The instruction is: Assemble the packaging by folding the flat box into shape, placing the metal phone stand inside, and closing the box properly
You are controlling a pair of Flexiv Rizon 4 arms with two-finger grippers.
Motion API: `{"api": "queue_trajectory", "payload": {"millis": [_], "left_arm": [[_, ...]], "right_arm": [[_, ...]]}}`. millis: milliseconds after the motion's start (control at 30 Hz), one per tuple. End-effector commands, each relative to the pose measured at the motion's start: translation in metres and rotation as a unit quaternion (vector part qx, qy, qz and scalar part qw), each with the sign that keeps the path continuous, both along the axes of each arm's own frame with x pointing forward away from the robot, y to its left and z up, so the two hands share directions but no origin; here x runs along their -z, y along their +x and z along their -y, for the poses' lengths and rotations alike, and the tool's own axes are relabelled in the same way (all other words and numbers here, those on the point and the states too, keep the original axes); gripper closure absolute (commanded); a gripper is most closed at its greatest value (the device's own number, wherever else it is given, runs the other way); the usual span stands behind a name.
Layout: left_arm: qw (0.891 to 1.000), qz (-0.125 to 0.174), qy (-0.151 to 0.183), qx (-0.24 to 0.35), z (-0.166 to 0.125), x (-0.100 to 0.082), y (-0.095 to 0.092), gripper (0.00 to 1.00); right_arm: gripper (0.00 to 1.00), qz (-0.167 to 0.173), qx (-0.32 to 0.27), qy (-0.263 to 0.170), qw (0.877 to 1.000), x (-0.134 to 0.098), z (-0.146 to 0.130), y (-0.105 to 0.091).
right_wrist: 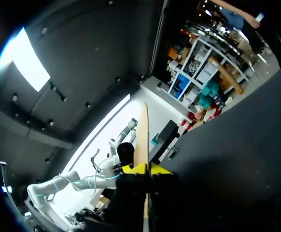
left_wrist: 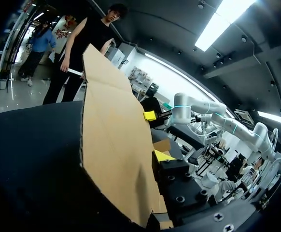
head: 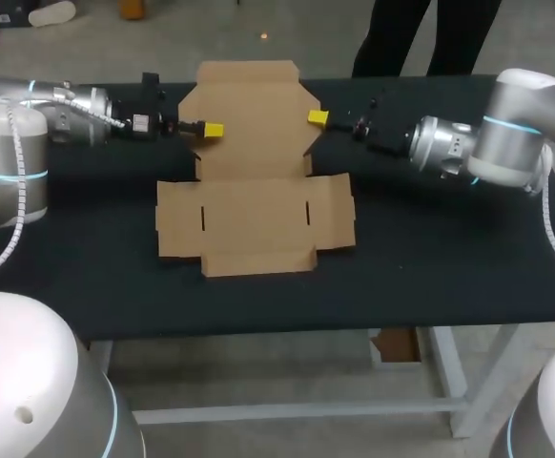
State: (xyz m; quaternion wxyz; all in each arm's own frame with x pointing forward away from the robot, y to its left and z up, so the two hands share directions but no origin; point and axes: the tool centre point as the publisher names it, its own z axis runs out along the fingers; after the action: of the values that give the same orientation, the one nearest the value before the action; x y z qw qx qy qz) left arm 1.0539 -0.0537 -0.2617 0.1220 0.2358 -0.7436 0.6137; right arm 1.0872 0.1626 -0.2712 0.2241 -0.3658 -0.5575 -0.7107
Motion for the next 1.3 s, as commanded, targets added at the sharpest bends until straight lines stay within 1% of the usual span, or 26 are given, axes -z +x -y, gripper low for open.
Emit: {"api": "queue_trajectory", "payload": {"millis": [33,400,533,1033,1067,1100,1133,1300], "left_arm": [[1.000,-0.005,-0.010,0.027,0.002,0.001,0.006,0.71],[0.999,-0.005,-0.006,0.036,0.009,0.000,0.006,0.89],[0.999,-0.004,-0.006,0.037,0.010,-0.001,0.006,1.00],[0.999,-0.004,-0.009,0.047,0.012,0.000,0.004,1.00],[0.999,-0.004,-0.010,0.048,0.012,0.000,0.004,1.00],[0.999,-0.004,-0.010,0.048,0.011,0.000,0.005,1.00],[0.999,-0.004,-0.011,0.048,0.011,-0.001,0.005,1.00],[0.999,-0.001,-0.015,0.049,0.009,-0.004,0.008,1.00]], "right_arm": [[1.00,0.003,-0.003,0.003,1.000,0.002,-0.001,0.004],[1.00,0.005,-0.007,0.001,1.000,0.000,-0.003,0.006],[1.00,0.007,-0.007,0.002,1.000,-0.002,-0.003,0.006],[1.00,0.005,-0.009,0.006,1.000,-0.002,-0.003,0.007],[0.85,0.005,-0.008,0.005,1.000,-0.003,-0.003,0.007],[0.76,0.006,-0.008,0.002,1.000,-0.004,-0.002,0.007],[0.72,0.006,-0.005,-0.001,1.000,-0.005,-0.001,0.007],[0.64,0.013,0.014,-0.024,1.000,-0.011,0.012,0.005]]}}
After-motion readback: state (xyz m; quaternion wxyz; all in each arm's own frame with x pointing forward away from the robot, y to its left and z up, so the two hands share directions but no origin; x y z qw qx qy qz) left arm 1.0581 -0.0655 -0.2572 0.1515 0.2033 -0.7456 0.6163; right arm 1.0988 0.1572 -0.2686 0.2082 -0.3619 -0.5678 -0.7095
